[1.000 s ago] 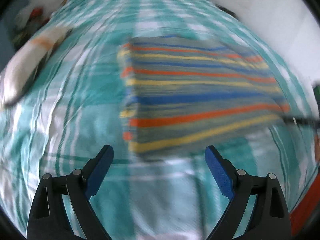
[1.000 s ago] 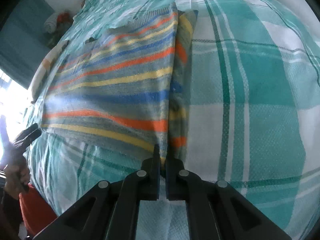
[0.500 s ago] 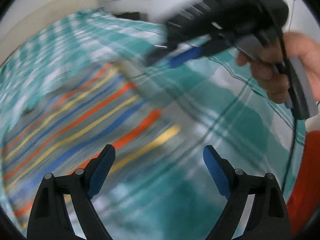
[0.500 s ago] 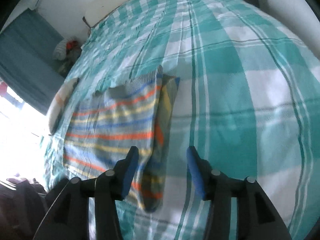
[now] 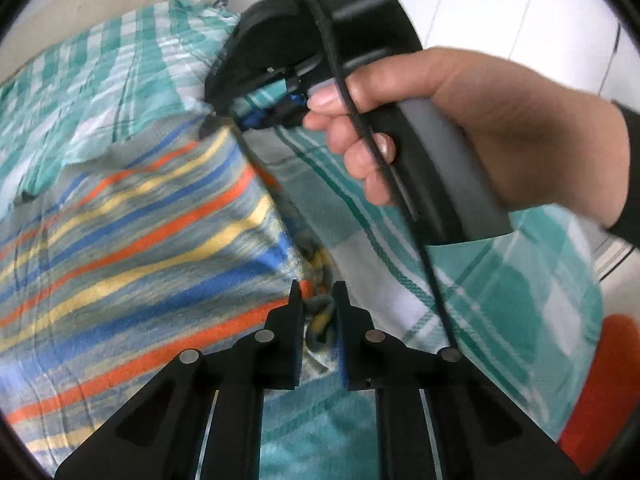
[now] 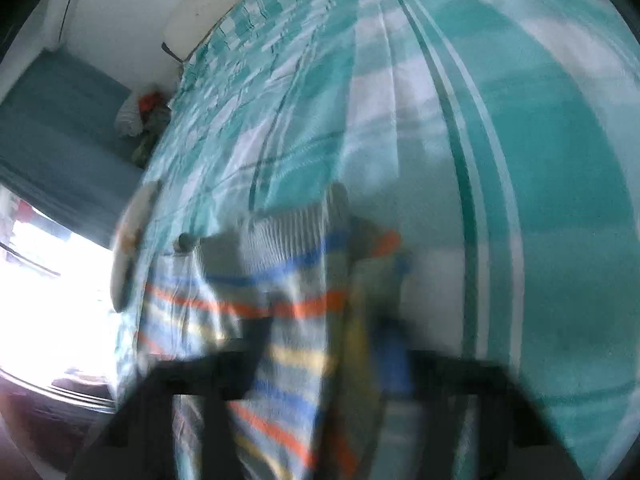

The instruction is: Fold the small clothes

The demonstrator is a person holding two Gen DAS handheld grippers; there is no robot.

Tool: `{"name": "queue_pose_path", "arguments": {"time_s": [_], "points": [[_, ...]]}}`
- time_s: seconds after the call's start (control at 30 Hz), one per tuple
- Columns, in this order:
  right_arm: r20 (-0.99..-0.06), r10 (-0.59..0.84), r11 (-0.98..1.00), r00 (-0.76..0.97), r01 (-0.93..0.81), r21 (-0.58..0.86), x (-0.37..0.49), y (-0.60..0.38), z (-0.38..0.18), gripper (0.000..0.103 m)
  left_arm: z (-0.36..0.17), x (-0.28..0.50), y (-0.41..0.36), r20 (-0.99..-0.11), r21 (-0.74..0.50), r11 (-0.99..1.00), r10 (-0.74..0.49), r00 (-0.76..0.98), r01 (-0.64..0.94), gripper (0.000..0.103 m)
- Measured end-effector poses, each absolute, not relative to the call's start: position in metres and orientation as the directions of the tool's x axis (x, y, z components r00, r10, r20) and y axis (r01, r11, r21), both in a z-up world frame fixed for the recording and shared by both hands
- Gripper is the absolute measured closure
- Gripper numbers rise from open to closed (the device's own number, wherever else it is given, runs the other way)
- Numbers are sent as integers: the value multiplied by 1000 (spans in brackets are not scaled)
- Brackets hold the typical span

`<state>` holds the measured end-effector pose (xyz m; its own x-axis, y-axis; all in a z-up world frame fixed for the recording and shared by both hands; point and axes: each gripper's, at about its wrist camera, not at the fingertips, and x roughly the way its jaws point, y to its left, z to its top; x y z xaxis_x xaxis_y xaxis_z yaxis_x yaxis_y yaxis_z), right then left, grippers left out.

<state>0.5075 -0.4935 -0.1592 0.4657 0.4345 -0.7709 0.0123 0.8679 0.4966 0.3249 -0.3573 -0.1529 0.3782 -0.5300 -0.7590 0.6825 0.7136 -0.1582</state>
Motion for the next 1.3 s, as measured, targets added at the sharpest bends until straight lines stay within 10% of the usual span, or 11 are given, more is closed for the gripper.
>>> {"name": "queue_pose_path", "arguments": {"time_s": [0.3, 0.57, 0.73, 0.97, 1.1, 1.3], "points": [[-688, 527, 848, 499, -265, 458, 508, -358, -60, 93, -95, 330, -200, -632, -400, 801, -593, 499, 446, 92], [-710, 589, 803, 385, -382, 458, 538, -191, -95, 92, -128, 336, -65, -697, -415, 899, -414, 586, 141, 92], [-664, 668, 742, 337, -367, 561, 535, -167, -122, 46, -159, 330, -32, -782, -353, 936, -305, 544, 18, 64], [-699, 490, 862, 520, -409, 300, 482, -239, -86, 47, -119, 303, -22, -703, -361, 930, -320, 635, 69, 49], [-716, 497, 832, 490, -503, 234, 427, -250, -89, 72, -114, 341, -54, -678, -334, 927, -362, 640, 171, 49], [-829, 474, 807, 296, -524, 274, 396, -235, -180, 78, -171, 383, -58, -816, -226, 967, -255, 520, 119, 75]]}}
